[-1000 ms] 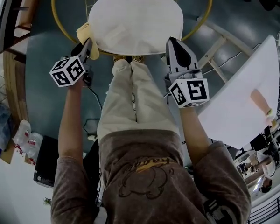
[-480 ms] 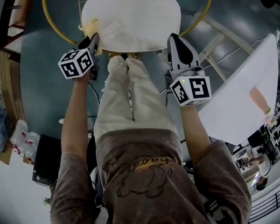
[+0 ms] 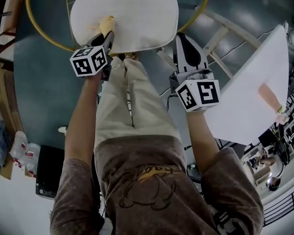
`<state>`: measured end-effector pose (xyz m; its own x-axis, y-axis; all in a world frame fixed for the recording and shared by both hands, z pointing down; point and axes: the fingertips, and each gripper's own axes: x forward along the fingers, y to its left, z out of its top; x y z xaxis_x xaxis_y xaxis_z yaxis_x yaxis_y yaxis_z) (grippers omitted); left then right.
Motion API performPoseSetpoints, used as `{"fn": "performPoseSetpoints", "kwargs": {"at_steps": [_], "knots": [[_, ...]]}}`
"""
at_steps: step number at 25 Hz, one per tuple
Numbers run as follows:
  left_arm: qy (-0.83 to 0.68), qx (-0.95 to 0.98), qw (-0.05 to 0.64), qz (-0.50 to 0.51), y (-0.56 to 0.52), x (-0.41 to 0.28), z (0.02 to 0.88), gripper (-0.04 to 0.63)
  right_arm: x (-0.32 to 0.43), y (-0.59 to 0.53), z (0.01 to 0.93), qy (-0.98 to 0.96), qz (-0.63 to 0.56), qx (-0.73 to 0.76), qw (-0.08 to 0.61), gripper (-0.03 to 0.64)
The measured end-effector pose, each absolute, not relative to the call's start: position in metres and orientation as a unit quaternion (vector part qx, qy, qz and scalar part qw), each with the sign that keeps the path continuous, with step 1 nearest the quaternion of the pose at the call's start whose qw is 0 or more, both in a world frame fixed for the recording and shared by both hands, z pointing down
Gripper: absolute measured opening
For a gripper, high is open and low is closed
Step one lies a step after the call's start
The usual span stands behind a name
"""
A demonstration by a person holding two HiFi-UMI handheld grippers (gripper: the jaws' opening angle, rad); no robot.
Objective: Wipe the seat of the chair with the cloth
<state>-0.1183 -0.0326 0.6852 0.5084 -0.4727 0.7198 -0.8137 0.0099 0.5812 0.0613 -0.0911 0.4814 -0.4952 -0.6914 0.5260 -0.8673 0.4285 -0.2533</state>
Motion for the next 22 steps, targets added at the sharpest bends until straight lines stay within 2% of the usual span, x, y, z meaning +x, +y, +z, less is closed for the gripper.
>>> {"fn": "performPoseSetpoints", "kwargs": {"at_steps": [15, 22], "knots": [[-0.392, 0.725, 0.539, 0.173, -0.040, -0.004, 0.692, 0.057, 0.094, -0.075, 0.483, -0.808, 0.261, 0.502, 0.165, 0.026], [-0.343, 0.741, 0.558, 0.148, -0.040, 0.048, 0.676, 0.057, 0.111, -0.070, 0.481, -0.797, 0.262, 0.522, 0.151, 0.026]]}}
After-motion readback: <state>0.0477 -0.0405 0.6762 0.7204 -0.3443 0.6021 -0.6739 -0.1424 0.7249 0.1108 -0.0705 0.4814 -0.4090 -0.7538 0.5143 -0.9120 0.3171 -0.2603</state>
